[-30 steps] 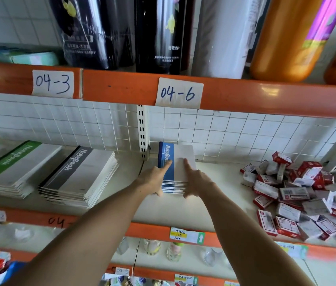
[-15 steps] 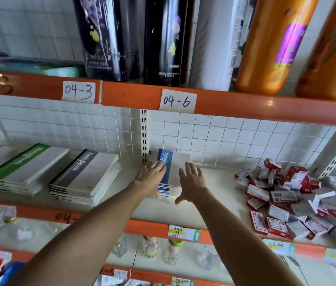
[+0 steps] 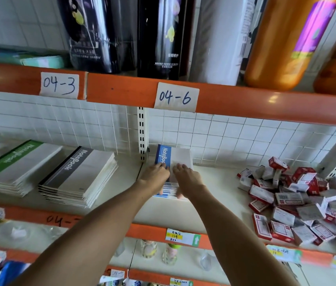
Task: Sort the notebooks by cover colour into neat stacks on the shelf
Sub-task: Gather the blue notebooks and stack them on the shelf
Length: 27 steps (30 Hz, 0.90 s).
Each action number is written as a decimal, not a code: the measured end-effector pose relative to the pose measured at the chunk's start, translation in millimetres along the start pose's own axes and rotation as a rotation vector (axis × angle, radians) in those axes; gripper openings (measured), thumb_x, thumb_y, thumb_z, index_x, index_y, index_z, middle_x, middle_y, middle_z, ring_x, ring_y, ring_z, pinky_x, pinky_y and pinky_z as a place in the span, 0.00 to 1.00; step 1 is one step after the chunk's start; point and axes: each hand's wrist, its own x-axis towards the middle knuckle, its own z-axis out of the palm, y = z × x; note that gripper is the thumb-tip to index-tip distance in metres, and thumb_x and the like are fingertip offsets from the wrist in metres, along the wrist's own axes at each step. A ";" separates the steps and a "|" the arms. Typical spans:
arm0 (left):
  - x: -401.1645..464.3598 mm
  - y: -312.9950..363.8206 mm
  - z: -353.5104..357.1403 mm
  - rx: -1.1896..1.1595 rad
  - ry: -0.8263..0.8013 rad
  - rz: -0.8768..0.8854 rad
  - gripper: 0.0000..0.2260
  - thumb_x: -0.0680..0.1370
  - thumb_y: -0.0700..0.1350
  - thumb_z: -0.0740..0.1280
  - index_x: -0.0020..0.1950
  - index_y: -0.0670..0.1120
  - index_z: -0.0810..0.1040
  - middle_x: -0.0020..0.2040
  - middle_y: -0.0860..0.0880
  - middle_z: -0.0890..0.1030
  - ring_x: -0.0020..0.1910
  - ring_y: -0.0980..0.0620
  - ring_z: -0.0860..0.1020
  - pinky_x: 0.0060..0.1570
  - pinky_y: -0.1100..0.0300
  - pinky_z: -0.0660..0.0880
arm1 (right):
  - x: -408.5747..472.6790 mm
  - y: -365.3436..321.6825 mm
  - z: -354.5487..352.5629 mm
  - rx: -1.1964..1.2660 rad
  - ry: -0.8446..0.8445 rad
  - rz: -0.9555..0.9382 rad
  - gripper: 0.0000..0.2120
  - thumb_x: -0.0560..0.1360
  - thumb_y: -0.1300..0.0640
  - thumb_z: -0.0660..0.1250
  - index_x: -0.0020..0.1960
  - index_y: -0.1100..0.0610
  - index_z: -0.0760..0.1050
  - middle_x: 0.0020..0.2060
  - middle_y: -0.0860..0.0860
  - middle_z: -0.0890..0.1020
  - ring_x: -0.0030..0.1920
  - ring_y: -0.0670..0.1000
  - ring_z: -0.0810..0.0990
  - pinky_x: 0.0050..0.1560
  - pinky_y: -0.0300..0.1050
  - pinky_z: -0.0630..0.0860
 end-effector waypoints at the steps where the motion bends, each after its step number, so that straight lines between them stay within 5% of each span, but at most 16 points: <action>1: 2.6 0.0 0.3 -0.014 -0.017 -0.003 0.38 0.69 0.48 0.79 0.74 0.39 0.66 0.72 0.41 0.70 0.71 0.42 0.68 0.70 0.49 0.67 | -0.1 1.1 1.3 0.008 0.004 0.001 0.50 0.65 0.52 0.81 0.77 0.60 0.57 0.74 0.55 0.65 0.74 0.54 0.65 0.70 0.49 0.66; 7: -7.3 5.5 -5.5 -0.033 -0.013 -0.026 0.38 0.70 0.47 0.78 0.74 0.44 0.62 0.70 0.42 0.71 0.70 0.41 0.69 0.67 0.46 0.70 | -14.9 -3.9 12.2 -0.078 0.118 -0.019 0.44 0.71 0.51 0.75 0.78 0.60 0.54 0.76 0.56 0.60 0.78 0.56 0.55 0.78 0.56 0.48; 13: -23.5 3.7 2.9 0.136 0.099 0.014 0.51 0.65 0.53 0.78 0.79 0.41 0.52 0.76 0.42 0.58 0.77 0.42 0.55 0.76 0.41 0.48 | -27.4 -4.7 14.4 -0.115 0.149 -0.071 0.50 0.66 0.48 0.78 0.77 0.62 0.55 0.76 0.57 0.61 0.77 0.57 0.56 0.78 0.55 0.49; 16: -22.3 4.0 7.2 0.095 0.147 0.022 0.42 0.73 0.46 0.71 0.79 0.40 0.51 0.79 0.41 0.55 0.79 0.43 0.52 0.78 0.47 0.44 | -23.0 -11.8 18.8 -0.162 0.213 -0.087 0.48 0.63 0.48 0.80 0.75 0.63 0.62 0.70 0.58 0.69 0.72 0.59 0.66 0.76 0.55 0.58; 19: -19.7 2.3 20.1 0.032 0.149 0.025 0.38 0.77 0.46 0.66 0.80 0.38 0.49 0.80 0.40 0.53 0.80 0.43 0.51 0.78 0.50 0.44 | -13.9 -12.1 24.3 -0.190 0.276 -0.128 0.38 0.56 0.49 0.82 0.63 0.61 0.76 0.54 0.56 0.80 0.56 0.57 0.79 0.61 0.52 0.74; 22: -18.4 -2.6 25.7 0.026 0.151 0.053 0.40 0.78 0.49 0.67 0.80 0.38 0.47 0.80 0.38 0.52 0.80 0.42 0.49 0.78 0.51 0.44 | -6.3 -4.0 25.8 -0.161 0.279 -0.169 0.43 0.45 0.46 0.84 0.56 0.62 0.79 0.49 0.57 0.82 0.48 0.57 0.82 0.50 0.49 0.78; 27: -7.4 -5.9 22.8 -0.049 0.144 0.071 0.36 0.78 0.44 0.67 0.80 0.39 0.50 0.80 0.40 0.55 0.79 0.44 0.52 0.78 0.52 0.48 | -3.9 -1.6 25.3 -0.165 0.220 -0.134 0.46 0.45 0.43 0.84 0.59 0.60 0.80 0.53 0.55 0.84 0.53 0.54 0.83 0.62 0.52 0.75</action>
